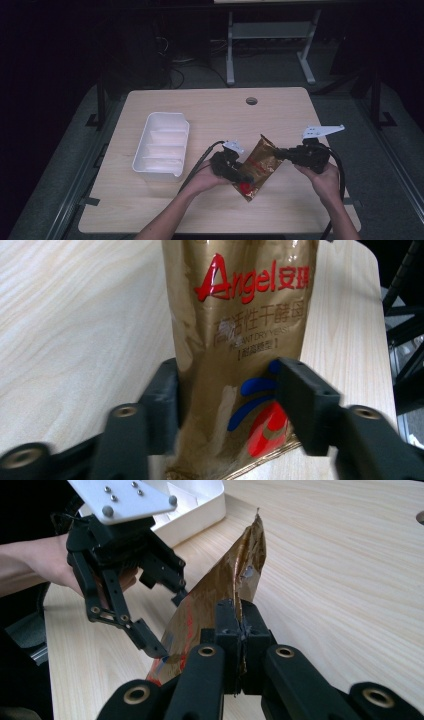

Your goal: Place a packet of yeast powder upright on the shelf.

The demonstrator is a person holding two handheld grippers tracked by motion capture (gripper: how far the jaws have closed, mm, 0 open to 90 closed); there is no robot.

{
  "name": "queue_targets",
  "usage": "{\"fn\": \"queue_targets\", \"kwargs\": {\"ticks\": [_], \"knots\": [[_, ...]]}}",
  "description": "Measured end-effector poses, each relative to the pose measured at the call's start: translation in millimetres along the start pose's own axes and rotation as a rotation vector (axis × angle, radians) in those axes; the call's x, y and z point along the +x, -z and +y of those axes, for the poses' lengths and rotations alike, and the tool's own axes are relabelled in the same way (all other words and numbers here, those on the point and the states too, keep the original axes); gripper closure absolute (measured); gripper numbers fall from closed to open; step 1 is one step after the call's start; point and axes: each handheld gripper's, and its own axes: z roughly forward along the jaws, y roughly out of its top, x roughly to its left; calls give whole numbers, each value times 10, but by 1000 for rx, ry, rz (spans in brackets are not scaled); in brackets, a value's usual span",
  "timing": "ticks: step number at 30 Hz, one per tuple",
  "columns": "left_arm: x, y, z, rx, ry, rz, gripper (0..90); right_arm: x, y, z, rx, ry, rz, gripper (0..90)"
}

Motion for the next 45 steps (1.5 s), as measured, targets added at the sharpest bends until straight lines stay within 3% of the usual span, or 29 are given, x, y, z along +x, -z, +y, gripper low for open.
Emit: {"fn": "queue_targets", "kwargs": {"ticks": [8,13,14,17,18,22,26,31,34,39,45], "knots": [[17,50,-51,-18,12,-8,675,-21,-20,-9,-14,-16,12,864],[17,74,-68,-34,6,-17,719,-39,-26,-11,-24,-30,28,781],[13,80,-68,-33,0,-14,722,-53,-53,-24,-21,-46,41,710],[-5,79,-66,-39,-9,-3,724,-62,-90,-51,-16,-56,48,629],[-13,83,-69,-41,-10,0,724,-80,-130,-99,-9,-85,62,599],[-17,96,-80,-38,-5,6,725,-93,-175,-165,13,-105,71,580],[-16,94,-85,-37,-6,9,726,-115,-214,-232,25,-130,83,611],[-48,77,-81,-37,-14,9,725,-122,-261,-238,-1,-157,119,659],[-51,83,-89,-31,-20,12,712,-107,-289,-212,-3,-156,136,737],[-91,130,-102,-33,-44,33,664,-83,-268,-174,-6,-149,172,790],[-154,198,-149,-25,-63,59,594,-45,-202,-118,5,-138,159,804]]}}
